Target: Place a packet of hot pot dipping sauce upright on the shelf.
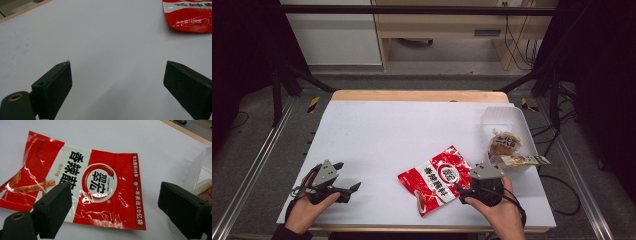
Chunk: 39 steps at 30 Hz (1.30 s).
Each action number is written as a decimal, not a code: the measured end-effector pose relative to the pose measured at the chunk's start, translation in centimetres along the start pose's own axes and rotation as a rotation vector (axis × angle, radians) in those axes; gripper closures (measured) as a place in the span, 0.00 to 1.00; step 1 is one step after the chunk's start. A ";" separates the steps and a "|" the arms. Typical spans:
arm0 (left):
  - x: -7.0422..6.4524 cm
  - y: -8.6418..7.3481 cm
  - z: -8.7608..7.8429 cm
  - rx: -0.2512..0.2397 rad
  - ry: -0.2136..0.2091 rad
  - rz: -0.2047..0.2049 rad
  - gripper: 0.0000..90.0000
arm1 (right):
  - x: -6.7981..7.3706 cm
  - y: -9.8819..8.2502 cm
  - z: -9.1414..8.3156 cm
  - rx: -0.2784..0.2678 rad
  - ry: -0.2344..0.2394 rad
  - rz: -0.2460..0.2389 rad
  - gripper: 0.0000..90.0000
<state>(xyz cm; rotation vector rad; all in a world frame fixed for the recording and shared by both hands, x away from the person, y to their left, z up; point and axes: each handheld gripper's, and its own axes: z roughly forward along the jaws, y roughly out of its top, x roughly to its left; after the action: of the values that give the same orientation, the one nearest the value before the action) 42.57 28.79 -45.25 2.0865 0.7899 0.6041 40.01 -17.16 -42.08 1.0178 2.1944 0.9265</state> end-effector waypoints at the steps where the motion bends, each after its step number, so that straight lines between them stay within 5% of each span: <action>1: 0.0 0.0 0.0 -0.002 -0.002 -0.003 0.09 | 0.0 -0.2 0.0 -0.003 -0.003 0.009 0.15; 9: -0.2 0.2 0.2 0.000 -0.011 0.004 0.09 | 0.6 -1.8 0.4 0.001 -0.014 0.056 0.17; 19: -0.2 0.2 0.3 -0.001 -0.013 0.010 0.09 | -0.4 -3.4 1.6 0.057 -0.064 0.084 0.16; 26: -0.2 0.3 0.4 0.001 -0.019 0.014 0.09 | -1.1 -4.1 2.5 0.085 -0.014 0.157 0.13; 39: -0.3 0.3 0.5 0.004 -0.025 0.021 0.09 | -1.6 -4.2 3.9 0.121 0.035 0.185 0.11</action>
<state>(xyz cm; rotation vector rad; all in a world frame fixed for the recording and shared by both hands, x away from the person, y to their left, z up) 42.81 28.17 -45.31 2.1045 0.7559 0.5870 41.89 -19.08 -47.41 1.2882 2.2369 0.9060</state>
